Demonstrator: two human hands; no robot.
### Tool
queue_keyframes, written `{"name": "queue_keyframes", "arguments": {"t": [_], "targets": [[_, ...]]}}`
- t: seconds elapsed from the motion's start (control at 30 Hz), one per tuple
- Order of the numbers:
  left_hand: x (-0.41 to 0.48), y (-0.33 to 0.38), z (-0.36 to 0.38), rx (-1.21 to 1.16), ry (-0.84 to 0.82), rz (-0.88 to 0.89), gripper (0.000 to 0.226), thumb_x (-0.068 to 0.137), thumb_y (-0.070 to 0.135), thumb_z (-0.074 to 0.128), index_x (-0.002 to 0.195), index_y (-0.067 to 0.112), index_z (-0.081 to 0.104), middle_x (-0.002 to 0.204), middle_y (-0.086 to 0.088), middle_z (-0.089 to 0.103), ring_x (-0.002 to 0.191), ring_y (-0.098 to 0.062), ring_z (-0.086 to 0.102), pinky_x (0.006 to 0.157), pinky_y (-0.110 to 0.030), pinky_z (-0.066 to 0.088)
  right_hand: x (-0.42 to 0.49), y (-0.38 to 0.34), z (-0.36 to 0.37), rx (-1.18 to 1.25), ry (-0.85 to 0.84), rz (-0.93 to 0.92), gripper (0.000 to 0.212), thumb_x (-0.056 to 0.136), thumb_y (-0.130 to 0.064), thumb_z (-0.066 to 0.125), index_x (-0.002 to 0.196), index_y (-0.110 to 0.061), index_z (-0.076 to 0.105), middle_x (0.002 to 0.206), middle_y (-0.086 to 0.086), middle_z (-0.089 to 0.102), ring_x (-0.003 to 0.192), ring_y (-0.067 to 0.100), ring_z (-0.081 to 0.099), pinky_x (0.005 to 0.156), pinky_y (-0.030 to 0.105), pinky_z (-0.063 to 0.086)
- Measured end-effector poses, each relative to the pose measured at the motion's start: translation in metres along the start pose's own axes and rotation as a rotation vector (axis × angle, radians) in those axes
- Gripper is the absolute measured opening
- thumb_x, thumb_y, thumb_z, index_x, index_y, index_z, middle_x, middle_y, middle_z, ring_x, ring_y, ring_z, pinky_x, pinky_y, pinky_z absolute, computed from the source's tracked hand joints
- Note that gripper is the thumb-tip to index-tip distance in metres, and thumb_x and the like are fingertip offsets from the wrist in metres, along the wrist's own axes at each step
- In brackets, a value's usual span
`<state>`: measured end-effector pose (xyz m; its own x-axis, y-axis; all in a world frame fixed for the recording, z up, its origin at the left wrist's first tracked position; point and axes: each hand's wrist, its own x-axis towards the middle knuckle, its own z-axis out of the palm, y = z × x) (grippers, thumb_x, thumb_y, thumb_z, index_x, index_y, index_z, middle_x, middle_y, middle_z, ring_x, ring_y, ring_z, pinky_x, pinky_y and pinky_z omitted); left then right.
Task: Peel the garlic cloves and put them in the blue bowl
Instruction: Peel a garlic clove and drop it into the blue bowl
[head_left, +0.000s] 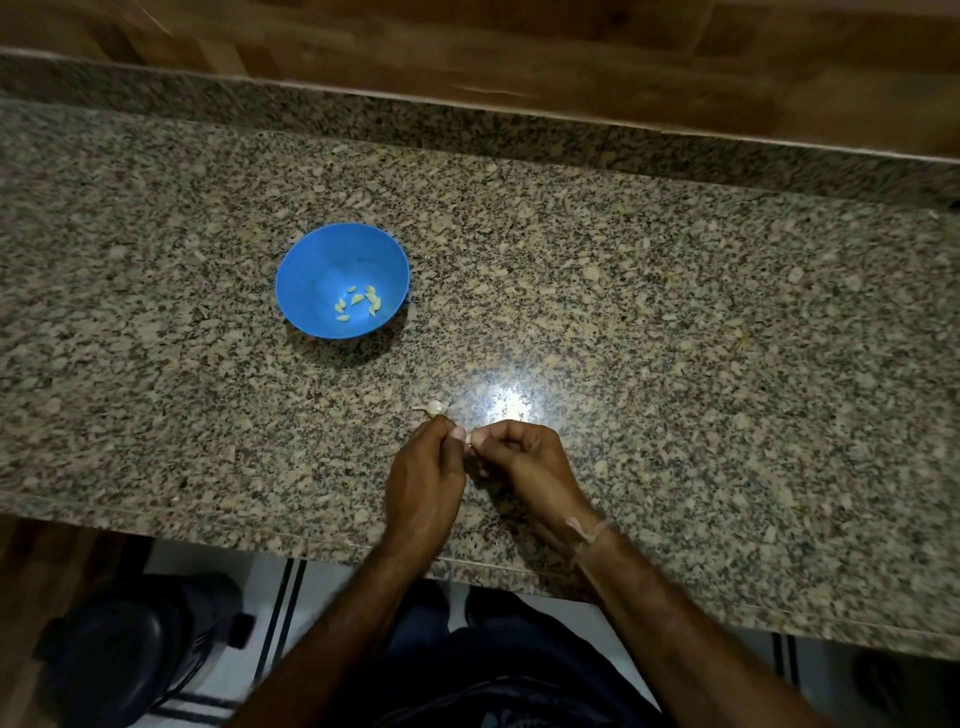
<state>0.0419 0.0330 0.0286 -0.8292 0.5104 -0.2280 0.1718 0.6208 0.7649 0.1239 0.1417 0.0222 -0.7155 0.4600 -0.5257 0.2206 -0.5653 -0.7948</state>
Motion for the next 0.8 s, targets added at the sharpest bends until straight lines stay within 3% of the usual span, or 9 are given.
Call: {"name": "queue_keyframes", "arguments": {"t": [0.13,0.23,0.27,0.33,0.4,0.47,0.57,0.8], "targets": [[0.005,0.004,-0.004,-0.389,-0.169,-0.29,0.032,0.108,0.019,0.045,0.078,0.014,0.055,0.067,0.0,0.05,0.056,-0.012,0.042,0.047,-0.021,0.033,0.001,0.003,-0.006,-0.432,0.004,-0.328,0.005,0.096,-0.01,0.073,0.093,-0.011,0.076,0.088,0.003,0.078,0.088,0.023,0.075,0.084,0.04,0.062],[0.007,0.004,-0.006,-0.605,-0.296,-0.563,0.031,0.104,0.019,0.044,0.075,0.017,0.052,0.058,0.001,0.046,0.046,-0.012,0.033,0.044,-0.021,0.022,0.001,0.005,-0.007,-0.482,0.024,-0.358,0.006,0.095,-0.009,0.072,0.093,-0.012,0.077,0.087,0.0,0.078,0.087,0.021,0.075,0.082,0.038,0.062],[0.006,0.004,-0.006,-0.592,-0.286,-0.549,0.03,0.104,0.019,0.046,0.075,0.015,0.054,0.057,0.002,0.048,0.047,-0.012,0.035,0.044,-0.022,0.024,0.001,0.005,-0.008,-0.44,0.035,-0.313,0.005,0.095,-0.009,0.073,0.093,-0.01,0.077,0.088,0.002,0.078,0.087,0.024,0.075,0.082,0.038,0.062],[0.001,0.005,-0.003,-0.415,-0.162,-0.344,0.025,0.105,0.019,0.053,0.084,0.01,0.061,0.066,0.003,0.059,0.054,-0.013,0.048,0.048,-0.023,0.036,0.0,0.003,-0.005,-0.213,0.072,-0.118,0.008,0.096,-0.008,0.072,0.092,-0.003,0.076,0.086,0.01,0.078,0.081,0.032,0.073,0.078,0.042,0.06],[-0.004,0.006,-0.003,-0.259,-0.026,-0.098,0.01,0.102,0.012,0.061,0.093,0.016,0.066,0.081,0.008,0.069,0.069,-0.002,0.062,0.061,-0.018,0.049,0.0,0.001,-0.003,0.024,0.095,0.084,0.011,0.096,-0.006,0.07,0.088,0.001,0.074,0.078,0.014,0.074,0.07,0.026,0.066,0.071,0.038,0.056],[-0.005,0.004,-0.004,-0.181,0.007,0.053,0.017,0.098,0.008,0.065,0.094,0.024,0.068,0.085,0.012,0.072,0.077,0.0,0.067,0.068,-0.023,0.056,0.0,0.0,-0.003,0.107,0.101,0.21,0.012,0.096,-0.006,0.07,0.087,0.0,0.074,0.076,0.012,0.072,0.063,0.017,0.064,0.066,0.03,0.056],[-0.003,-0.001,-0.004,-0.089,0.053,0.093,0.016,0.095,0.014,0.066,0.09,0.029,0.07,0.084,0.015,0.072,0.079,-0.007,0.069,0.069,-0.04,0.058,0.001,-0.002,-0.004,0.184,0.088,0.285,0.012,0.097,-0.006,0.07,0.099,0.004,0.074,0.082,0.011,0.074,0.066,0.014,0.066,0.065,0.025,0.059],[-0.004,-0.005,-0.001,-0.003,0.113,0.108,0.008,0.097,0.028,0.065,0.092,0.031,0.07,0.084,0.014,0.07,0.081,-0.012,0.066,0.069,-0.042,0.056,0.001,0.001,-0.006,0.168,0.049,0.214,0.011,0.096,-0.011,0.073,0.1,0.0,0.073,0.088,0.013,0.074,0.071,0.014,0.067,0.07,0.026,0.059]]}}
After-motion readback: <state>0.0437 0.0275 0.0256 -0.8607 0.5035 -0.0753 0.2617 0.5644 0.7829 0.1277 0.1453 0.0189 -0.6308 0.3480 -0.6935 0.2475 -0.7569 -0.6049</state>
